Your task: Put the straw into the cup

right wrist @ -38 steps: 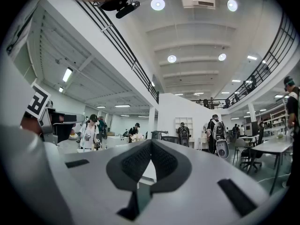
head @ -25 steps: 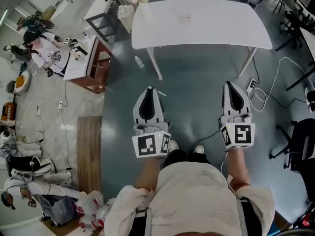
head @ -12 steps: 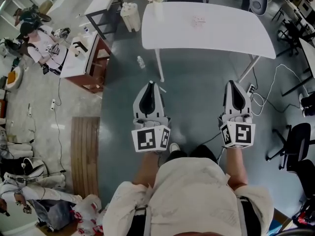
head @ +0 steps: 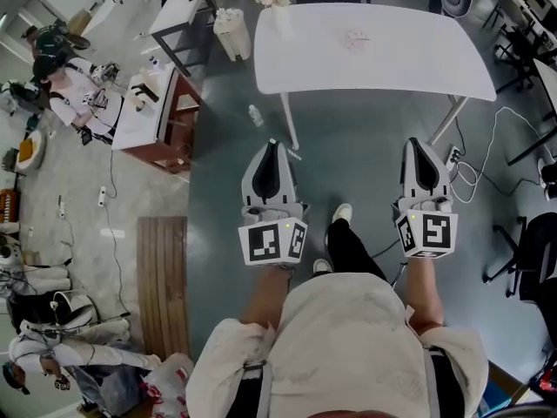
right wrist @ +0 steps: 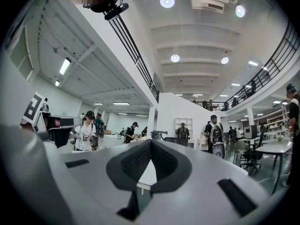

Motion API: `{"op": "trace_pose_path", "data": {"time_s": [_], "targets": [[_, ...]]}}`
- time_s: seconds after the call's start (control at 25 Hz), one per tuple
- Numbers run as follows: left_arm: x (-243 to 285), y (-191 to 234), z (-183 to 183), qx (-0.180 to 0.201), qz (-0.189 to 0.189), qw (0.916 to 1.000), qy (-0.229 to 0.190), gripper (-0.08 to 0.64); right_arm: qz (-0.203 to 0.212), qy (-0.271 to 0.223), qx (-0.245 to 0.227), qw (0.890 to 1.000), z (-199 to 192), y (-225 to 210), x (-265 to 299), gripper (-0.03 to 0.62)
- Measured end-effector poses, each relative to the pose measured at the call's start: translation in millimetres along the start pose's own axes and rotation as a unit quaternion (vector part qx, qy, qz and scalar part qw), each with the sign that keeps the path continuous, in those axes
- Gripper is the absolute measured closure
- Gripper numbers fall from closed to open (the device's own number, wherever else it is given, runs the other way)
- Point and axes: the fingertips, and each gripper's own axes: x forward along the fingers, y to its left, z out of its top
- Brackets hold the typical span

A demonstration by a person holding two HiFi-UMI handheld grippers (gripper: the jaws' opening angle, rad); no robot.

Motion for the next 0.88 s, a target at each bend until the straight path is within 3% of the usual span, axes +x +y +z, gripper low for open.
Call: {"op": "trace_pose_path", "data": {"time_s": [0.56, 0.88], "targets": [[148, 28, -26, -0.001, 0.0, 0.9996, 0.027, 0.535, 0.015, 0.021, 0.032, 0.999, -40, -44, 155, 0.591], [249, 22, -44, 0.015, -0.009, 0.9989, 0.044, 0.535, 0.006, 0.027, 0.06, 0.998, -57, -94, 234, 0.591]]}}
